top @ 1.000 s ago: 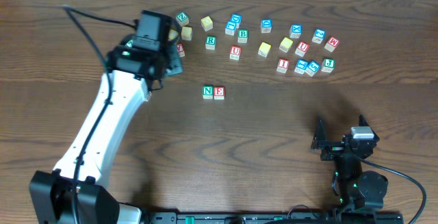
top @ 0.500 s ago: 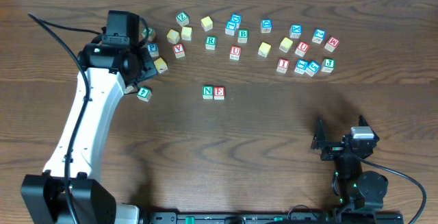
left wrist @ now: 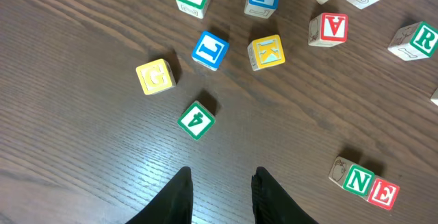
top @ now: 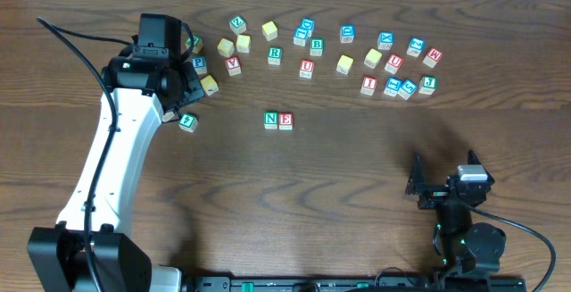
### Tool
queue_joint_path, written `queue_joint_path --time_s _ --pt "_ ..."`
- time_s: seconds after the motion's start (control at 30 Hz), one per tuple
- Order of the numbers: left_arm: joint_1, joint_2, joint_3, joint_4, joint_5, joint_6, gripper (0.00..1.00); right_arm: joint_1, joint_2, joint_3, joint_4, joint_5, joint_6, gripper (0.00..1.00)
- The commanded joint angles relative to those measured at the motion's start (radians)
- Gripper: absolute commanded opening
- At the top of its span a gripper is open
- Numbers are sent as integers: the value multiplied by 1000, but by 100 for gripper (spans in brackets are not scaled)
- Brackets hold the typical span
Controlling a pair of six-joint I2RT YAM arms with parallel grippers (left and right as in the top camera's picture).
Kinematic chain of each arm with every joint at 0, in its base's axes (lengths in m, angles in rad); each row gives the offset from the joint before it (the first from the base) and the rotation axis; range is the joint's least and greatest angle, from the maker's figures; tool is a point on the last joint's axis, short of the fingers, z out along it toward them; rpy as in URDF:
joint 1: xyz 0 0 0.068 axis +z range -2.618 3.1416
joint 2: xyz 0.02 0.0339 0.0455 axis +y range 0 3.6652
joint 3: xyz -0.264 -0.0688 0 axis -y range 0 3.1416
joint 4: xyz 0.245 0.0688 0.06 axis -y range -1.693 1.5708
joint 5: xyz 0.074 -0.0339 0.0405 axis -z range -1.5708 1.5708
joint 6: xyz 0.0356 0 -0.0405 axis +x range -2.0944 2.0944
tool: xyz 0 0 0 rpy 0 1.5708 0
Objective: Spell out NEURIPS
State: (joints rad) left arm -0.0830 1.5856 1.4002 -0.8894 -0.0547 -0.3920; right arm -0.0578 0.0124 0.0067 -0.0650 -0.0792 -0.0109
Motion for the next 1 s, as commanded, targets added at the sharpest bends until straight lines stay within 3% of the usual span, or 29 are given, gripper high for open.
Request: queue_joint_path --time_s 0.0,0.77,0.8,0.87,0.97 --pt "3 -13 11 2 -10 -11 29 -6 -6 -1 -3 -5 10 99" --pt "3 87 11 111 -9 -29 29 -6 -6 -1 -3 -5 10 99" --pt "3 87 11 126 -9 -29 30 -6 -6 -1 -3 -5 10 99" --pt "3 87 12 155 -9 -29 41 -6 -6 -1 -3 -5 10 99" --pt "3 87 23 174 -9 -29 44 -6 -6 -1 -3 -5 10 99"
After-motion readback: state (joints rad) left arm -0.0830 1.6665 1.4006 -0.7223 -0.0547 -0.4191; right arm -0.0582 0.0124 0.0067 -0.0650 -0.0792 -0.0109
